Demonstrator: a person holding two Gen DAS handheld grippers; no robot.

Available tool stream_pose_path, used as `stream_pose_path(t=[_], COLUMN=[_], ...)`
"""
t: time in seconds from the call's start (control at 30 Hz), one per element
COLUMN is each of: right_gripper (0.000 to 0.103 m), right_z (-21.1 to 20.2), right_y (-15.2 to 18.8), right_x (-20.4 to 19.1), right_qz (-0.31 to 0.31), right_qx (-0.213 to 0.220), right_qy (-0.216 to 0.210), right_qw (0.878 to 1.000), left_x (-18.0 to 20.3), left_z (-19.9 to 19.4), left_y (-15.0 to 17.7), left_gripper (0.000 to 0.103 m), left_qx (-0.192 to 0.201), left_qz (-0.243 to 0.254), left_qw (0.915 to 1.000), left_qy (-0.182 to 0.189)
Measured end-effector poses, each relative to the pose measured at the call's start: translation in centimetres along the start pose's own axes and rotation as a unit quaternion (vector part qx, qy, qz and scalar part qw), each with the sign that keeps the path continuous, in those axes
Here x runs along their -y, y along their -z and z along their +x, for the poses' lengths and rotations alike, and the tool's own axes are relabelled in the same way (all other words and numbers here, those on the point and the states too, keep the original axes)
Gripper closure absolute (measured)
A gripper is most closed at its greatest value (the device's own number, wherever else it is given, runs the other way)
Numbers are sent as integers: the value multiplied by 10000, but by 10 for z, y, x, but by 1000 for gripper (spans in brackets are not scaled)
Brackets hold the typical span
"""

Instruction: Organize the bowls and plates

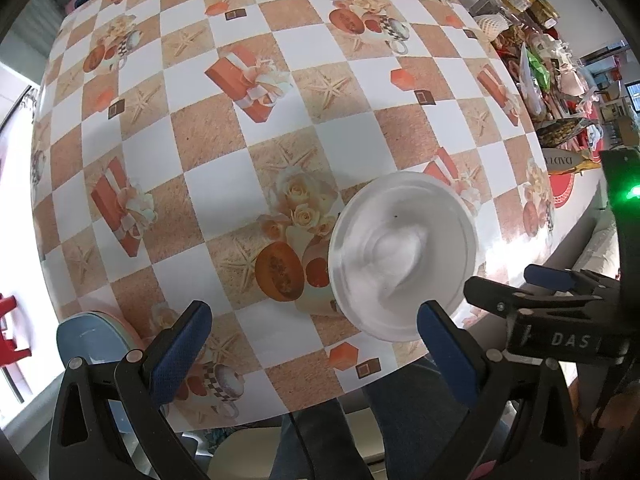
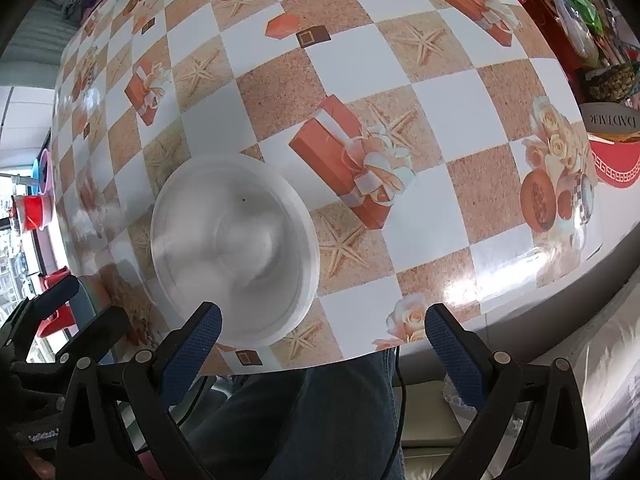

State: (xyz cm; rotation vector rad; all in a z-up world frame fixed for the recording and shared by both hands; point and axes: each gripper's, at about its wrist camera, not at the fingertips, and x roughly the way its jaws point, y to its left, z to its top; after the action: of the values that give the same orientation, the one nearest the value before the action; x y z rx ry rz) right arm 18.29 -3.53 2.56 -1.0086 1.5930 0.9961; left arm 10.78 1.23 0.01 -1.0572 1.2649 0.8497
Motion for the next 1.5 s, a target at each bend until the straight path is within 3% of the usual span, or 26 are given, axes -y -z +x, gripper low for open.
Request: stream_pose_path(t=[1.5], right_gripper=[1], right_z=[12], right_y=[2], right_x=[11], right_qz=[127], right_qx=[-166], right_qy=[-25], right_qw=[9998], left_x=[17], left_z=[12], left_y=[-4], left_gripper=[0], left_qx=[-139], left_qz=[182], left_qw=[9997], left_qy=[-40])
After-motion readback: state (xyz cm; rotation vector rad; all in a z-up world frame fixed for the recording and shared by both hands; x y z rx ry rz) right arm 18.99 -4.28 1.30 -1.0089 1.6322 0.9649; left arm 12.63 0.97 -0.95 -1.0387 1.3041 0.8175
